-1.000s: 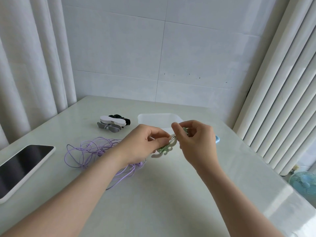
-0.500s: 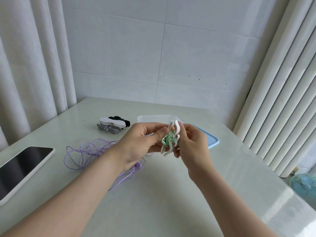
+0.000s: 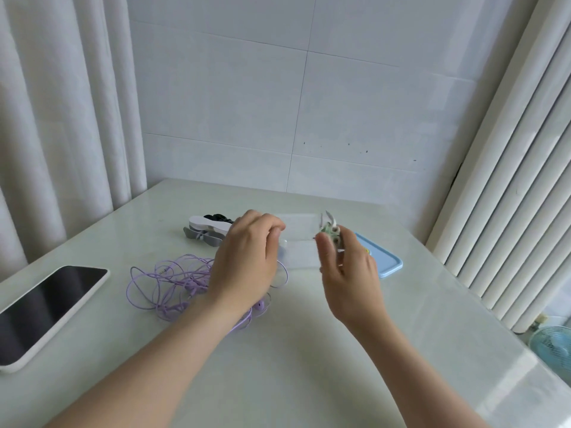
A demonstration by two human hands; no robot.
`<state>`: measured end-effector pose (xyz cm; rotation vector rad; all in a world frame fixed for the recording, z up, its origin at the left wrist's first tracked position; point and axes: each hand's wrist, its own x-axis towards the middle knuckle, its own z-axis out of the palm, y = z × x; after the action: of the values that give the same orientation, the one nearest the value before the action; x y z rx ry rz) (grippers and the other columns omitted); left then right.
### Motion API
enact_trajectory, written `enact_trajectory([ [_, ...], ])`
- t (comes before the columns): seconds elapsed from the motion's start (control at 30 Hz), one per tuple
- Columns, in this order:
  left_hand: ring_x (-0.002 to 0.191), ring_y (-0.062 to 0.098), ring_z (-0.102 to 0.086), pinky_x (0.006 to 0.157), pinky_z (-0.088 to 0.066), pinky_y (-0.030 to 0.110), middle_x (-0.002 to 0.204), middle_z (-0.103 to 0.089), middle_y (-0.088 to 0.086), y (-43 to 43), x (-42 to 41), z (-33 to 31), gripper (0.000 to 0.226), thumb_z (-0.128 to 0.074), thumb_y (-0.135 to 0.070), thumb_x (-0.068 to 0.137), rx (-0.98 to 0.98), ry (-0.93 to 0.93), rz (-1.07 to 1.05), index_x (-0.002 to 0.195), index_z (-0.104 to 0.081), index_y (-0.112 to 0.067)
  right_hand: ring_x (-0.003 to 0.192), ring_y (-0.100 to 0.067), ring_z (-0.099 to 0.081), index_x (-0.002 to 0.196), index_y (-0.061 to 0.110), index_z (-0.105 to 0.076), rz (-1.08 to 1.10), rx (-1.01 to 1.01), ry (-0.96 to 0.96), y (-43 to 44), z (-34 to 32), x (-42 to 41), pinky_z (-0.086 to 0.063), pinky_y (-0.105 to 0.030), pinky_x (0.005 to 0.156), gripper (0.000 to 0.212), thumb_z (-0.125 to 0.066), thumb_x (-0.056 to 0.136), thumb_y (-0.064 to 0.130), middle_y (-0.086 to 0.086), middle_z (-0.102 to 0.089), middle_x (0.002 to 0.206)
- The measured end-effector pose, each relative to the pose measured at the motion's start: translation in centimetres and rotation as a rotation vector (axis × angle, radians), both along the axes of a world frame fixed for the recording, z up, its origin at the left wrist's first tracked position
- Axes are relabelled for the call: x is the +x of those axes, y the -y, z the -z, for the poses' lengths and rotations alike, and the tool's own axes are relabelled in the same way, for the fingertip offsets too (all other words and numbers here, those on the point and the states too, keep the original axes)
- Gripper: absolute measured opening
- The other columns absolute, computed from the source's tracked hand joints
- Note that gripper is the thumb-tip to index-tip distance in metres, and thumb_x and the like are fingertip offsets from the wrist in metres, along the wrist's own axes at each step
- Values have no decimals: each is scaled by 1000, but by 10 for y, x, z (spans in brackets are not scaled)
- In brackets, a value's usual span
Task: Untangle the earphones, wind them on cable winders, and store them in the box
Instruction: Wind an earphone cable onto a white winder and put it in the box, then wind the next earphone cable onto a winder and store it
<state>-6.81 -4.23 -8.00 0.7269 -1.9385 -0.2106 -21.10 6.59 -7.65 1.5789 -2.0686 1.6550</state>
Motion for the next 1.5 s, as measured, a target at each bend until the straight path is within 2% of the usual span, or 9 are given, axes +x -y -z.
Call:
enact_trajectory([
  [0.13,113,33,-57,97,-48,41,136,-50,8,8,6,18,34,-56,-11,99,87,253,-76,131,-65,-19,80,-14,-62,123,27,-46,40,50,180,-7,-5,4,-45,-29,72,20,-35,106,26,-8,-67,77],
  [0.27,101,23,-61,83,-44,33,125,-54,0,13,6,20,24,-50,-15,106,224,177,12,123,-63,-24,79,-16,-58,118,27,-48,36,64,-25,6,-20,15,-39,-18,64,18,-34,107,29,-8,-64,73],
  [0.5,68,14,-64,62,-46,10,108,-59,-4,17,7,25,21,-47,-18,109,236,64,91,110,-64,-29,97,-40,-54,128,16,-40,201,335,-357,72,-31,10,-42,-47,88,45,-22,100,47,-12,-63,108],
  [0.63,43,14,-61,47,-49,22,103,-61,-3,15,7,25,27,-41,-11,108,302,42,104,115,-60,-28,100,-37,-52,117,11,-41,205,712,-238,97,-45,8,-41,-44,87,32,-40,99,37,-13,-59,106],
  [0.8,44,13,-56,49,-55,40,133,-62,-2,16,5,27,24,-44,-5,105,369,27,75,123,-47,-21,97,-32,-50,119,10,-48,244,836,-177,112,-46,0,-41,-35,81,33,-45,99,36,-11,-58,119],
  [0.87,43,23,-60,52,-56,45,125,-65,3,17,4,28,20,-45,-9,106,385,25,73,122,-47,-21,91,-30,-53,106,13,-50,240,874,-205,114,-46,-3,-39,-30,69,22,-48,98,33,-6,-57,107],
  [1.1,37,20,-59,44,-52,41,93,-72,8,19,4,26,12,-51,-13,106,406,0,85,114,-53,-22,76,-29,-50,76,12,-45,117,821,-288,118,-43,-10,-33,-33,57,34,-46,98,37,-5,-50,79],
  [1.23,32,16,-56,41,-49,41,88,-70,7,17,4,24,5,-58,-17,105,403,-8,111,107,-54,-19,92,-36,-49,93,14,-46,19,927,-462,120,-34,-10,-36,-40,75,48,-15,82,49,-2,-42,82],
  [1.5,55,22,-66,59,-57,39,74,-70,0,19,5,18,25,-50,-7,99,289,-42,8,108,-71,-15,87,-36,-44,100,19,-47,132,728,-417,107,-29,-7,-30,-43,79,32,-18,102,32,-1,-44,78],
])
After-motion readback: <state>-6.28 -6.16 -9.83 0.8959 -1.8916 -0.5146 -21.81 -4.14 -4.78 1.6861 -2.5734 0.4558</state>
